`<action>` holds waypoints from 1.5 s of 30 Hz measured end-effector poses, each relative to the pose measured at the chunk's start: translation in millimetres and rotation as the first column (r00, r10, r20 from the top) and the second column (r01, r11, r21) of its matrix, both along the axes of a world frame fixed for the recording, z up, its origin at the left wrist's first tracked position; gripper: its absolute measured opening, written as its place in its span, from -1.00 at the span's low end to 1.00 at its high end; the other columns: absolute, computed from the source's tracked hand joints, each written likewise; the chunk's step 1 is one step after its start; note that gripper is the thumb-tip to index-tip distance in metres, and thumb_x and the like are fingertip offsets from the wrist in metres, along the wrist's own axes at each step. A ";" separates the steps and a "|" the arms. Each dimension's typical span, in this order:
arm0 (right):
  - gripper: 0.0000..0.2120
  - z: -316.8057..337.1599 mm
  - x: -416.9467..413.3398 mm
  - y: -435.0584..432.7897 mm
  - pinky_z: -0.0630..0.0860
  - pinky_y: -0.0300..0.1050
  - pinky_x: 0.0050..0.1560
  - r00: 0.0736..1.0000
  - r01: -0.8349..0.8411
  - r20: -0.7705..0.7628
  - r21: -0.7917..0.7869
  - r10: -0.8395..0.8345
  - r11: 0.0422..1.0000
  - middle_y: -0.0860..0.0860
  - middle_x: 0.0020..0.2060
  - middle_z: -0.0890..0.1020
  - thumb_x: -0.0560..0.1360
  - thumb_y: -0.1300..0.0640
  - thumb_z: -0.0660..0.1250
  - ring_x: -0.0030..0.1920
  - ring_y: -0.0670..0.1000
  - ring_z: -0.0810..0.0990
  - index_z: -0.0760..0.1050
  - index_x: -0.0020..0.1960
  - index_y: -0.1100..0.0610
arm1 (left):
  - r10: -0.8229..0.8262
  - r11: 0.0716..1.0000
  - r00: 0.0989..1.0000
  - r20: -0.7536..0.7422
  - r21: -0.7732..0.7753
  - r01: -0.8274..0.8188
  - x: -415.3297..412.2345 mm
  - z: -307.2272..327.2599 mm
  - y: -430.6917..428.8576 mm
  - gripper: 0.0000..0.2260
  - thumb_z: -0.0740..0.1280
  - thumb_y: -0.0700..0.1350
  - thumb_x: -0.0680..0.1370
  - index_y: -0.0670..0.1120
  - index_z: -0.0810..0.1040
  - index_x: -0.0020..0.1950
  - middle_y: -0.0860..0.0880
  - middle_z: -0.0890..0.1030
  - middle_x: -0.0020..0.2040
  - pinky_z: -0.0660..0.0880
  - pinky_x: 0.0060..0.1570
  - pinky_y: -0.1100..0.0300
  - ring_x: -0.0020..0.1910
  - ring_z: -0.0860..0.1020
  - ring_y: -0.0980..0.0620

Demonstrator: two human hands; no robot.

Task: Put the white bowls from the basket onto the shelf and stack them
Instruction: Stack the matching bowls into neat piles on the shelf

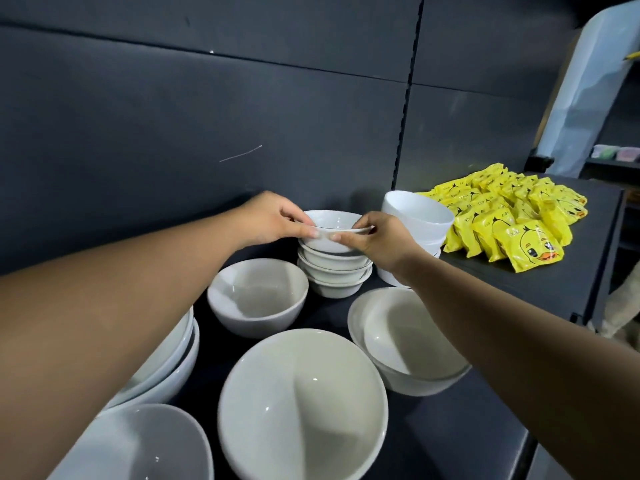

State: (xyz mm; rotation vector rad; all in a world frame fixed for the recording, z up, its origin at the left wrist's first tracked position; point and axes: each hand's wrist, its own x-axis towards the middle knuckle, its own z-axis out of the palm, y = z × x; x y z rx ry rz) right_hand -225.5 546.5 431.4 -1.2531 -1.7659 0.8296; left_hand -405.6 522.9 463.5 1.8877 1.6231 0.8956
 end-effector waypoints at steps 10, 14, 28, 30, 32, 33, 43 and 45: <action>-0.73 1.5 6.3 3.9 0.35 -0.22 -0.11 0.974 -0.021 0.222 -0.056 0.034 0.998 -0.10 -0.30 0.47 0.33 -0.05 0.49 -0.10 -0.03 0.47 0.51 -0.19 0.12 | -0.014 1.000 0.998 -0.069 -0.018 0.013 5.3 -4.8 5.5 -0.89 0.52 -0.10 0.33 0.03 0.64 -0.20 -0.09 0.66 0.00 0.42 0.24 0.10 -0.02 0.52 0.08; -0.70 1.1 10.8 5.1 0.38 -0.21 0.02 0.978 -0.065 0.189 -0.106 0.085 0.992 -0.01 -0.12 0.56 0.35 -0.04 0.47 -0.01 -0.03 0.50 0.57 -0.05 0.13 | -0.028 0.998 0.997 -0.068 -0.051 0.024 2.8 -6.5 5.4 -0.92 0.48 -0.05 0.36 0.10 0.64 -0.20 0.18 0.62 -0.14 0.40 0.23 0.23 0.04 0.54 0.15; -0.59 23.1 32.6 -68.2 0.28 -0.23 -0.07 0.904 0.074 0.399 0.206 -0.153 0.976 0.08 0.18 0.58 0.51 -0.04 0.29 0.17 0.07 0.51 0.43 0.29 0.12 | 0.185 0.976 0.927 -0.325 0.167 -0.136 26.5 12.4 -59.1 -0.95 0.27 -0.04 0.53 0.04 0.43 -0.11 0.01 0.42 -0.13 0.32 -0.01 0.18 -0.12 0.37 0.05; -0.62 31.3 45.5 -101.4 0.20 -0.29 -0.23 0.901 0.048 0.405 0.257 -0.152 0.965 0.08 0.15 0.60 0.53 -0.01 0.26 0.12 0.07 0.53 0.44 0.29 0.11 | 0.200 0.969 0.910 -0.363 0.213 -0.127 39.5 24.5 -89.5 -0.91 0.25 -0.03 0.54 0.04 0.37 -0.14 0.02 0.39 -0.16 0.29 -0.08 0.19 -0.15 0.32 0.06; -0.63 39.3 60.5 -146.9 0.18 -0.28 -0.27 0.901 0.021 0.405 0.320 -0.157 0.947 0.11 0.13 0.61 0.54 0.02 0.25 0.12 0.09 0.54 0.43 0.31 0.11 | 0.215 0.962 0.888 -0.407 0.248 -0.119 59.7 33.8 -133.5 -0.91 0.23 -0.03 0.55 0.02 0.40 -0.14 -0.03 0.41 -0.15 0.25 -0.12 0.22 -0.14 0.32 0.05; -0.63 41.1 69.2 -172.6 0.21 -0.27 -0.23 0.901 0.007 0.402 0.359 -0.162 0.933 0.11 0.14 0.60 0.54 0.02 0.26 0.13 0.10 0.53 0.43 0.31 0.11 | 0.222 0.955 0.881 -0.417 0.274 -0.111 71.4 36.7 -160.3 -0.90 0.22 -0.03 0.56 0.00 0.48 -0.09 -0.09 0.49 -0.11 0.27 -0.10 0.22 -0.11 0.37 0.04; -0.57 -62.6 143.7 -445.2 0.45 -0.10 0.13 0.930 -0.202 0.356 0.692 -0.085 0.694 0.22 0.05 0.65 0.42 -0.02 0.26 0.10 0.23 0.61 0.58 0.10 0.29 | 0.454 0.776 0.825 -0.338 0.605 -0.179 143.4 -84.8 -508.9 -0.62 0.18 -0.03 0.47 -0.25 0.61 0.08 -0.20 0.66 0.02 0.27 0.14 0.21 0.10 0.58 -0.18; -0.54 -99.6 149.0 -489.8 0.42 -0.11 0.18 0.923 -0.230 0.381 0.654 -0.051 0.720 0.18 0.06 0.65 0.42 -0.06 0.20 0.12 0.21 0.61 0.59 0.10 0.26 | 0.483 0.804 0.801 -0.354 0.543 -0.245 147.2 -126.7 -568.6 -0.63 0.18 -0.02 0.49 -0.24 0.62 0.06 -0.18 0.67 0.00 0.28 0.16 0.19 0.13 0.55 -0.12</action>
